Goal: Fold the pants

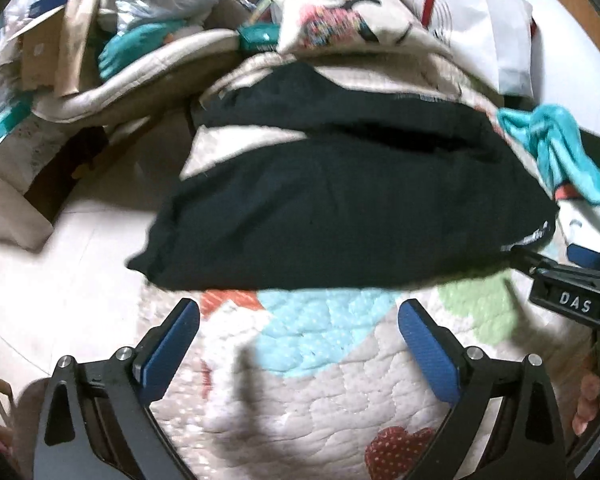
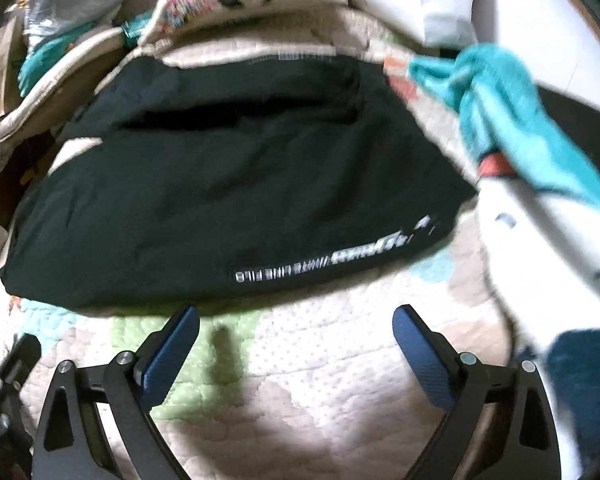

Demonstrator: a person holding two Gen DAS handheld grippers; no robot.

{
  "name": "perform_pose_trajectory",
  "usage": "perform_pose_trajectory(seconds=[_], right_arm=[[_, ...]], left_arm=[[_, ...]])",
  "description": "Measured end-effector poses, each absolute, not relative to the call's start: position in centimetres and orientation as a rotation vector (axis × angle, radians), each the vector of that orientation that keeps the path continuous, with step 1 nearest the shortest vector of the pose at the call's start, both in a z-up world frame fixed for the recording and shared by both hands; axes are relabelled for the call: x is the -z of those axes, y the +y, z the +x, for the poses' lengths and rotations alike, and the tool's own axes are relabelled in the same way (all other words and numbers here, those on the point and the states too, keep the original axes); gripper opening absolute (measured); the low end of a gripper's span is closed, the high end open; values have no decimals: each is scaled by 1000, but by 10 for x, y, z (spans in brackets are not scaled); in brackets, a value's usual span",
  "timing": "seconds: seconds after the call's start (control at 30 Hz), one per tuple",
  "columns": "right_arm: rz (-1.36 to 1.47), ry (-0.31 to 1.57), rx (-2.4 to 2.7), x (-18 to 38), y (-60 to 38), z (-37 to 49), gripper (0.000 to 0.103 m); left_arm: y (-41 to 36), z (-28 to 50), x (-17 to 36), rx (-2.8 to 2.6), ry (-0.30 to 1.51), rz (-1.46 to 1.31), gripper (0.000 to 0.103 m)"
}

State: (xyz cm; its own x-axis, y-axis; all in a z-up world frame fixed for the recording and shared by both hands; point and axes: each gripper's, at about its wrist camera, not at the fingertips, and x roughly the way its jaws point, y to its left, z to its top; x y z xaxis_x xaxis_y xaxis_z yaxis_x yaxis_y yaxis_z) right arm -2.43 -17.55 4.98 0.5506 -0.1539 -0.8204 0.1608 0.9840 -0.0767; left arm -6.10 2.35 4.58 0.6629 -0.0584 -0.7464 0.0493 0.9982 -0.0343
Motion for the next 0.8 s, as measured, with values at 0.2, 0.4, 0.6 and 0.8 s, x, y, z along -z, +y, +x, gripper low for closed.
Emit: perform_pose_trajectory(seconds=[0.2,0.4,0.6,0.8], right_arm=[[-73,813,176,-98,-162,-24,99],[-96,753,123,-129,-154,-21,99],[-60,770,69,-148,-166,1,100],[-52,831,-9,-176,-193,53,100]], left_arm=[[32,-68,-94,37,719,14,100],[34,-61,-138,62,625,26,100],[47,-29,-162,90,646,-30,100],[73,30,-178,91,676,-55,100]])
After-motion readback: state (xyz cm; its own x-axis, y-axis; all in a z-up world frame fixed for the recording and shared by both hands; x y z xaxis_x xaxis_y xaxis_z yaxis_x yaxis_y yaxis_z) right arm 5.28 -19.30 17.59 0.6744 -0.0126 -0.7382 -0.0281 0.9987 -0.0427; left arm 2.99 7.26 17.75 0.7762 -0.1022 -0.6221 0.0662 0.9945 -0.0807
